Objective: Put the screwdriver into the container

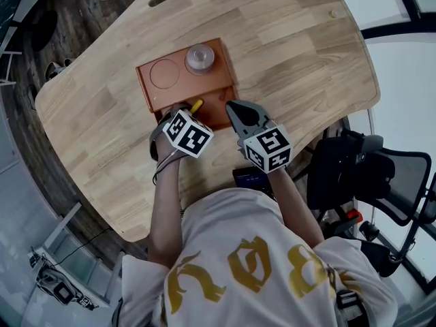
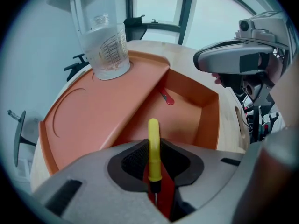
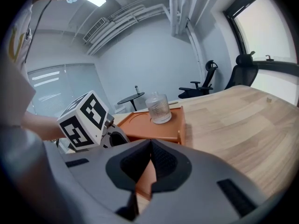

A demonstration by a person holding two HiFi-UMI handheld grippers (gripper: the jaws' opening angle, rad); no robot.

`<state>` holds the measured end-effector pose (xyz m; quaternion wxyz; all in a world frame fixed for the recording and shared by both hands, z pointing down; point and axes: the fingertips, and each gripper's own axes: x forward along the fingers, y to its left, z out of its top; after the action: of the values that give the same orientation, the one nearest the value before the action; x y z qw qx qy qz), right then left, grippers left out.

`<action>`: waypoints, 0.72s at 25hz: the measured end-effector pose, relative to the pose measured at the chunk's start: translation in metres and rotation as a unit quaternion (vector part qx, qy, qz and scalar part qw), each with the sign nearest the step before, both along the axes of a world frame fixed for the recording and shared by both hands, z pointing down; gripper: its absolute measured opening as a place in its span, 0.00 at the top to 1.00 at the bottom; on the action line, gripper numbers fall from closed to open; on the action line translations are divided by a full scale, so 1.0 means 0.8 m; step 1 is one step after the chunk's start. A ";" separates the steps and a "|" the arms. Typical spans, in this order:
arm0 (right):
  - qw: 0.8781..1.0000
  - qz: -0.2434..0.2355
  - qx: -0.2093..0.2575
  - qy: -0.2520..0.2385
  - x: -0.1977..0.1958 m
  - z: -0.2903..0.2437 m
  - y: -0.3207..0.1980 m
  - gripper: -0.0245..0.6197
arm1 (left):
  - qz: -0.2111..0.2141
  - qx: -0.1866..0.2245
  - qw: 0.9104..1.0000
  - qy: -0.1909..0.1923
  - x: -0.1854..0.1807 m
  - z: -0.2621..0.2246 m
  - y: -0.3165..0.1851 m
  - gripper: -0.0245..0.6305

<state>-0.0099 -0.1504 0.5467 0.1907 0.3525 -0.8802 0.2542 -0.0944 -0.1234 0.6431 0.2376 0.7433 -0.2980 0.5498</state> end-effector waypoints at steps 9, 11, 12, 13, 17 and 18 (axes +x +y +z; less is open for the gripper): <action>1.000 0.004 0.000 0.000 0.007 -0.002 0.001 0.95 | 0.001 -0.011 1.000 0.017 0.005 -0.006 0.002 0.85; 1.000 0.003 0.002 -0.001 0.006 -0.004 0.002 0.95 | -0.003 -0.007 1.000 0.021 0.004 -0.010 0.001 0.85; 1.000 0.003 0.003 -0.001 0.005 -0.005 0.002 0.95 | -0.006 -0.003 1.000 0.021 0.002 -0.010 0.000 0.85; 1.000 0.002 0.004 -0.002 0.004 -0.007 0.003 0.95 | -0.008 0.001 1.000 0.020 0.001 -0.010 -0.001 0.85; 1.000 0.000 0.008 -0.003 0.003 -0.011 0.006 0.95 | -0.017 0.007 0.999 0.027 -0.001 -0.016 0.001 0.85; 1.000 0.001 0.009 -0.002 0.003 -0.012 0.007 0.95 | -0.020 0.009 0.999 0.030 -0.002 -0.019 0.001 0.85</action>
<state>-0.0076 -0.1451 0.5374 0.1851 0.3542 -0.8828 0.2469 -0.0958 -0.1223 0.6280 0.2507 0.7555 -0.3109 0.5193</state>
